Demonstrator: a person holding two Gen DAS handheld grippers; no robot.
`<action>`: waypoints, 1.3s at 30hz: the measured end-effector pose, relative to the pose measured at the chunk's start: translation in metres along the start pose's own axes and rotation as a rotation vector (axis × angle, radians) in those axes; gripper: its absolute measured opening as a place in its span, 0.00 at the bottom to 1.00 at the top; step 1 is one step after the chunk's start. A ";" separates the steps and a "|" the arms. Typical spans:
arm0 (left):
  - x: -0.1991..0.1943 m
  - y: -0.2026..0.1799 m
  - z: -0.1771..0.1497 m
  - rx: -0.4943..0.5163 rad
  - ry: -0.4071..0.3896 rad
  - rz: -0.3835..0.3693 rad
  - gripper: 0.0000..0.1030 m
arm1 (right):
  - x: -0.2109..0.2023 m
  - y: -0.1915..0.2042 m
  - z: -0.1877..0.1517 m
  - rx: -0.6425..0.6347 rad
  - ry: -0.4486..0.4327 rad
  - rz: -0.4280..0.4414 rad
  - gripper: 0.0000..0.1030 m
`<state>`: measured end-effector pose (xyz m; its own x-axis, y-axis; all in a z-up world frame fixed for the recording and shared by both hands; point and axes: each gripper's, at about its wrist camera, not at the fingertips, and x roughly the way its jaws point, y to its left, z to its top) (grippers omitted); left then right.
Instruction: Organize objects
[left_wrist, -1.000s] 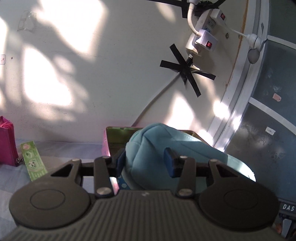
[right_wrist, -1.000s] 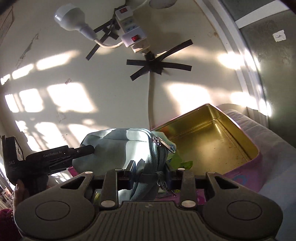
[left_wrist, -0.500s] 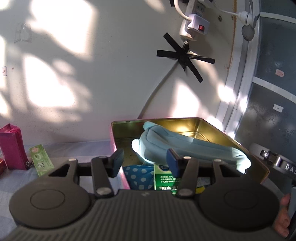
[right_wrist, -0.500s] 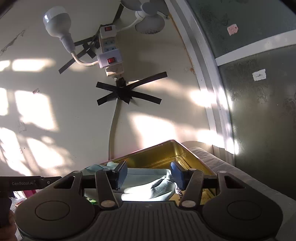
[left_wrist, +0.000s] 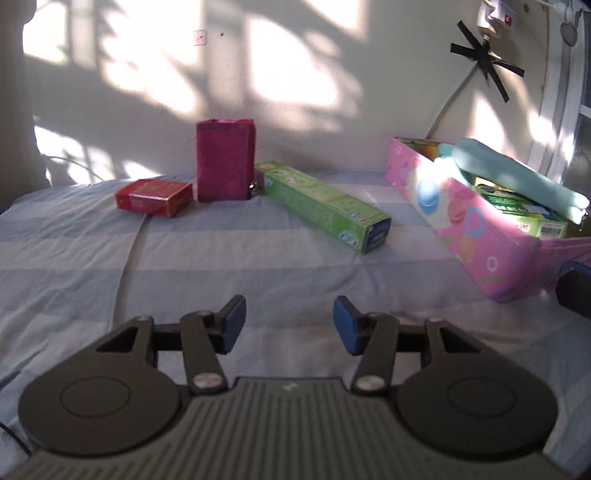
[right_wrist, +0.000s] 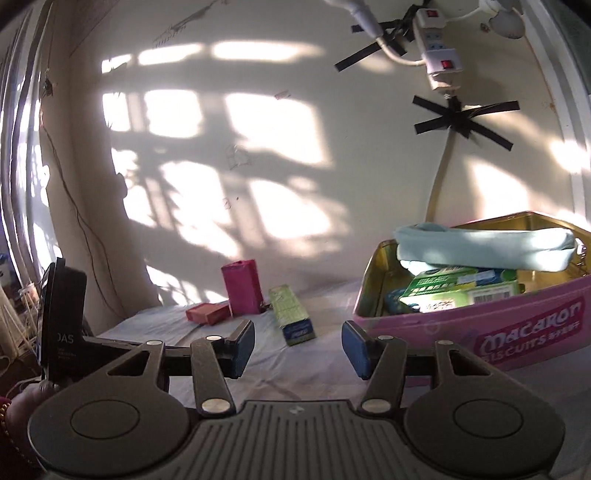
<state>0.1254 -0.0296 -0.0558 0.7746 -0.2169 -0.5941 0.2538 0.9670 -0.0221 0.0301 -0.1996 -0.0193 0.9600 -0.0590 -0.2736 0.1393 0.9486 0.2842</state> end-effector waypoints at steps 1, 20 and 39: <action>0.000 0.010 -0.003 -0.018 0.006 0.019 0.53 | 0.007 0.006 -0.002 0.003 0.025 0.015 0.52; 0.000 0.125 -0.011 -0.185 -0.020 0.175 0.54 | 0.087 0.066 -0.026 -0.030 0.289 0.006 0.50; -0.005 0.134 -0.013 -0.238 -0.040 0.128 0.57 | 0.103 0.078 -0.022 -0.091 0.301 -0.008 0.49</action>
<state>0.1483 0.1031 -0.0667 0.8150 -0.0919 -0.5721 0.0134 0.9901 -0.1400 0.1346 -0.1250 -0.0450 0.8419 0.0151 -0.5395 0.1114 0.9732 0.2012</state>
